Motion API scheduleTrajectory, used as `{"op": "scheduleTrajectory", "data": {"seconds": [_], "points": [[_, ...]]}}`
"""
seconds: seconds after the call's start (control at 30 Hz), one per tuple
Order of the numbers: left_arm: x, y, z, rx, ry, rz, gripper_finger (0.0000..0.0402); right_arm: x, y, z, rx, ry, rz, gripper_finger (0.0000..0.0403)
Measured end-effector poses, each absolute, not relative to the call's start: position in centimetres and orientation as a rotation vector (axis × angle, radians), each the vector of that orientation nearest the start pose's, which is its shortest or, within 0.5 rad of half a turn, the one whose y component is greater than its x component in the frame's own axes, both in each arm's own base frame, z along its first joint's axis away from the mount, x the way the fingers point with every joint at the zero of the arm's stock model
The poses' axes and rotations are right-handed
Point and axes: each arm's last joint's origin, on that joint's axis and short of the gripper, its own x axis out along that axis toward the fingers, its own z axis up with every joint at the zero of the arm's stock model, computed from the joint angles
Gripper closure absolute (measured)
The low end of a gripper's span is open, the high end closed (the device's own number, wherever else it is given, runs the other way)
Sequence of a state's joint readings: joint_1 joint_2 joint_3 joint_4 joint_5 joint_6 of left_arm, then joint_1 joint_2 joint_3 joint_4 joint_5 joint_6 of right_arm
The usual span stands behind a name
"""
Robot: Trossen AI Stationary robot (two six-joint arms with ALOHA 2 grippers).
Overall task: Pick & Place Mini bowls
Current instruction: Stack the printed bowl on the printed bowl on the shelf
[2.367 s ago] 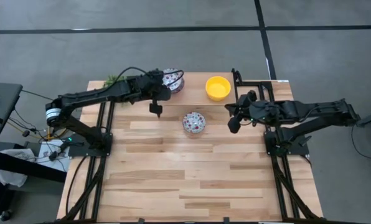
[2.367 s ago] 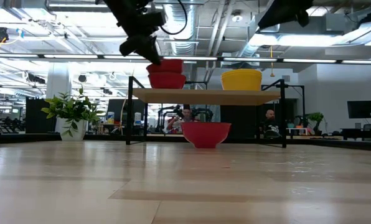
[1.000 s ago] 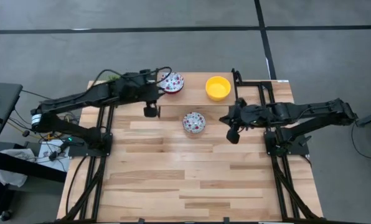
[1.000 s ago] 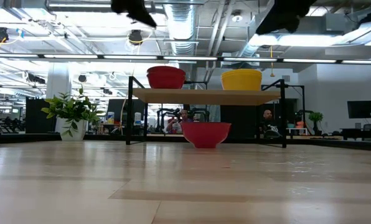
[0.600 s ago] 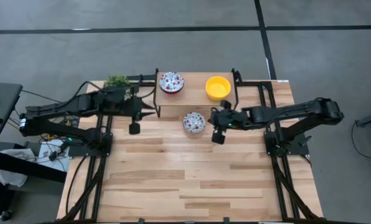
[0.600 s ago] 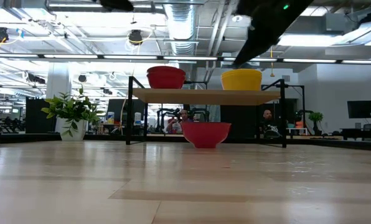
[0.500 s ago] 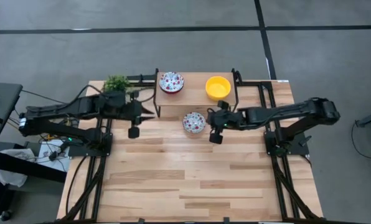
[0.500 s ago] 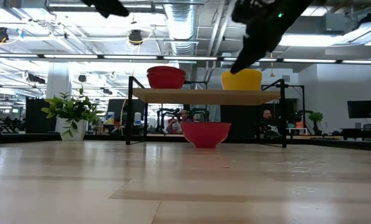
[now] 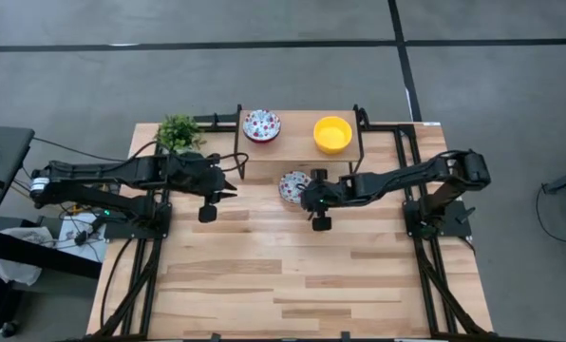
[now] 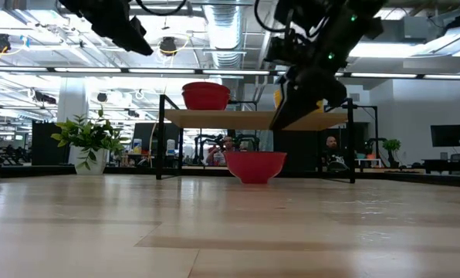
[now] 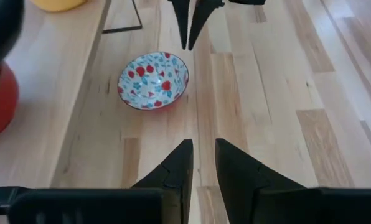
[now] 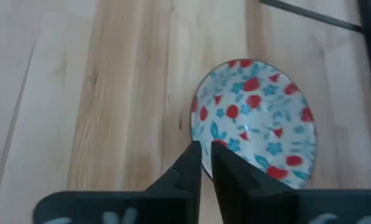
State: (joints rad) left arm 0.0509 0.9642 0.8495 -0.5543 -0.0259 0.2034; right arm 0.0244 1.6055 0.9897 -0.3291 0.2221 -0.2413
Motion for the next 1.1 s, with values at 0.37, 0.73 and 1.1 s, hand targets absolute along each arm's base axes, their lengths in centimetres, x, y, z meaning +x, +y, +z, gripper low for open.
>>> {"op": "scheduleTrajectory", "data": {"seconds": [0.37, 0.73, 1.1], "points": [[19.9, 1.1, 28.7, 0.186, 0.688, 0.0, 0.0334, 32.5, 0.0, 17.9, -0.43, 1.029, -0.002, 0.0303], [20.0, 1.1, 28.8, 0.186, 0.683, 0.0, 0.0334, 32.6, -1.6, 17.0, -0.498, 1.074, 0.015, 0.0305], [20.0, 1.1, 28.8, 0.187, 0.683, 0.0, 0.0334, 32.6, -2.1, 17.0, -0.562, 1.072, 0.07, 0.0305]]}}
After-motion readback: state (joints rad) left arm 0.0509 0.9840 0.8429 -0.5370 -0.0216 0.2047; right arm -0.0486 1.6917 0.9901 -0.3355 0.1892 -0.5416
